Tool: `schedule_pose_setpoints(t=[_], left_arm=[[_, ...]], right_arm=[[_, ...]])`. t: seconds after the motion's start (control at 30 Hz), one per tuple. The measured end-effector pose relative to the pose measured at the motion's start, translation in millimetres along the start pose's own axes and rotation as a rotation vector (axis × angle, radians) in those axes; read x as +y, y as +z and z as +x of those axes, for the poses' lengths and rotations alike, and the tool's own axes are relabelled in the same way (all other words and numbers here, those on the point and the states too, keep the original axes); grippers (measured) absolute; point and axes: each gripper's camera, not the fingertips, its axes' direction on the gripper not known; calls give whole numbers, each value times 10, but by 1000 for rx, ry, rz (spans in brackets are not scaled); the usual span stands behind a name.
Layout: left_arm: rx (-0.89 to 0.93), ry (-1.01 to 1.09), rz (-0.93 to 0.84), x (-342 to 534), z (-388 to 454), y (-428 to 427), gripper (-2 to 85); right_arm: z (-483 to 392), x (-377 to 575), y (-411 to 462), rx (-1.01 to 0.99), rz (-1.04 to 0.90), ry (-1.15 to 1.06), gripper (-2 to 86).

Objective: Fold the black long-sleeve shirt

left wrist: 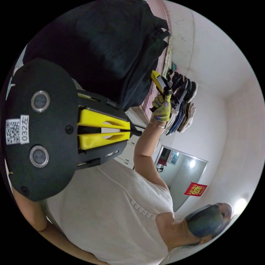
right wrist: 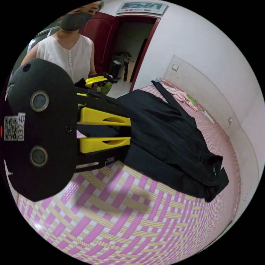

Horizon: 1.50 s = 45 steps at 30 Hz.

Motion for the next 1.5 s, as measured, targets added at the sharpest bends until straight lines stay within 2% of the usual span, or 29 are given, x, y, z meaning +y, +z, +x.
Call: schedule_pose_setpoints(t=[0.07,0.23,0.33,0.47,0.57,0.73,0.87,0.97,1.13,1.37,1.5], left_arm=[[-8,-5,2,-27,36,-4,-14],[-78,27,84,-154,245,-183,-13],[-46,55,151,-216,350,-265,-14],[-7,-15,13,-182,274,103,-14],[-44,-2,-68,-185,394,317,-14],[-51,-27,-93,-158,431,542,-12],[-104,-107,-240,104,275,835,6],[-103,-124,-215,261,379,739,17],[-174,-153,-210,345,589,505,-7],[-317,-94,-56,-374,746,381,-9],[-356,-99,-60,-748,610,567,-9]], right_arm=[[-28,59,35,18,7,-16,4],[-314,378,-277,73,150,-107,-9],[-347,555,-347,148,180,-123,-10],[130,625,-29,111,75,-19,-10],[202,740,-2,95,113,-28,-10],[335,789,187,193,60,-19,-4],[518,1060,269,79,129,-1,42],[579,1422,274,-12,186,-8,66],[439,2287,329,4,352,-75,64],[391,2913,1002,123,384,-174,59],[451,2966,1154,136,405,-204,53]])
